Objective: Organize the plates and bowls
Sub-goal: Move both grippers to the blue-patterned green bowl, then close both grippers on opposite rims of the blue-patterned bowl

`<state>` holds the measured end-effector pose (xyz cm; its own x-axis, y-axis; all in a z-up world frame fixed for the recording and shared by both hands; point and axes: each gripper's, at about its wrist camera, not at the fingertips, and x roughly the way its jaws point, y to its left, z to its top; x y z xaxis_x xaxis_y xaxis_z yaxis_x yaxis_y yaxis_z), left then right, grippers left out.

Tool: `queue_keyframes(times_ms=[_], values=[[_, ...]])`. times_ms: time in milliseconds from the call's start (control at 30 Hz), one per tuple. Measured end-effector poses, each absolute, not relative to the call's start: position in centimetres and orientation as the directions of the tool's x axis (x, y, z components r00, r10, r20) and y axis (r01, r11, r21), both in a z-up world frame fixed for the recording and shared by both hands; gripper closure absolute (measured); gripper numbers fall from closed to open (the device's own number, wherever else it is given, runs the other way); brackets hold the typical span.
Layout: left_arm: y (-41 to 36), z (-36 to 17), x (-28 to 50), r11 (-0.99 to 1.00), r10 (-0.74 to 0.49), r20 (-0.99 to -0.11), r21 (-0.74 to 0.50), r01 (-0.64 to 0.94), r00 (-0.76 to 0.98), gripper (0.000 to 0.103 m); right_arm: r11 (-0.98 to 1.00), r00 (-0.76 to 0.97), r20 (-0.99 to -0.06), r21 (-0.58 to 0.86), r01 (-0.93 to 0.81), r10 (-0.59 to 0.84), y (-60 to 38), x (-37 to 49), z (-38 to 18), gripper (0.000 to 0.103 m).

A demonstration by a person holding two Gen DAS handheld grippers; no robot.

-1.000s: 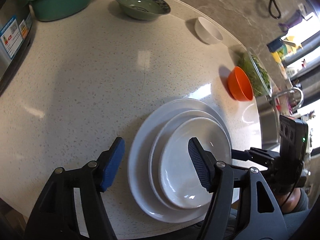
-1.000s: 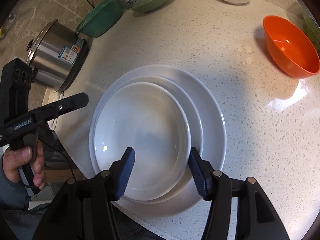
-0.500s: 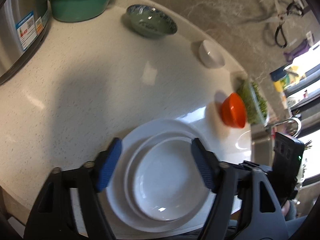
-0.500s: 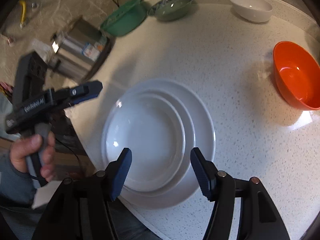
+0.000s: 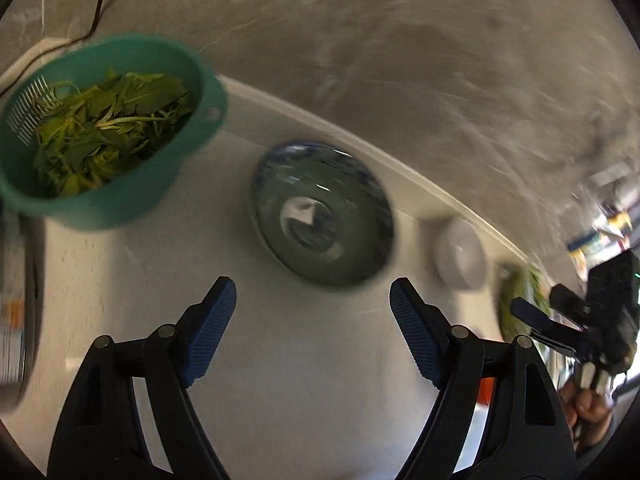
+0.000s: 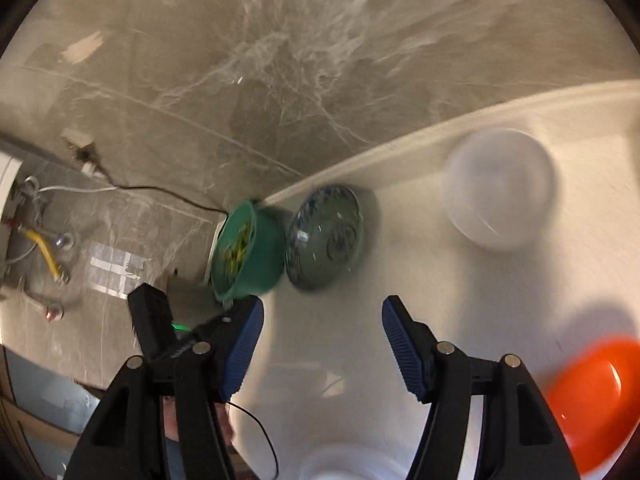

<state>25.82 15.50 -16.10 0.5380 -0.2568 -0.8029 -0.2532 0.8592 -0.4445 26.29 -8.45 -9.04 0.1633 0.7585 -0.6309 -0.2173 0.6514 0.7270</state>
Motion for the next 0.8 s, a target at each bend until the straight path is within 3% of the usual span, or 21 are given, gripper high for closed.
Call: queue_keyframes(times_ms=[367, 467, 633, 667, 700, 733, 800], values=[[18.8, -20.5, 32.4, 0.854, -0.306, -0.839, -0.451, -0.259, 0.450, 0.032, 0.782, 0.075, -0.783, 0.603, -0.154, 0.618, 1.1, 33.3, -15.9, 0.040], [20.0, -21.0, 33.7, 0.844, -0.315, -0.839, -0.461, -0.273, 0.444, 0.042, 0.795, 0.061, -0.796, 0.591, -0.139, 0.602, 1.3, 34.1, -17.1, 0.046], [20.5, -21.9, 35.3, 0.845, -0.341, -0.845, -0.468, -0.259, 0.413, 0.044, 0.808, 0.051, -0.809, 0.578, -0.118, 0.586, 2.1, 35.6, -18.1, 0.052], [20.5, -22.1, 35.6, 0.843, -0.353, -0.840, -0.477, -0.249, 0.412, 0.055, 0.808, 0.047, -0.809, 0.578, -0.117, 0.586, 2.2, 35.8, -18.3, 0.055], [20.5, -22.4, 35.7, 0.841, -0.362, -0.840, -0.482, -0.247, 0.405, 0.073, 0.808, 0.044, -0.810, 0.578, -0.118, 0.585, 2.2, 35.9, -18.4, 0.064], [20.5, -22.6, 35.8, 0.840, -0.369, -0.840, -0.485, -0.244, 0.398, 0.080, 0.807, 0.033, -0.810, 0.578, -0.121, 0.585, 2.3, 36.1, -18.6, 0.073], [20.6, -22.7, 36.1, 0.840, -0.383, -0.837, -0.491, -0.229, 0.391, 0.086, 0.808, 0.018, -0.812, 0.579, -0.114, 0.584, 2.3, 36.2, -19.1, 0.082]])
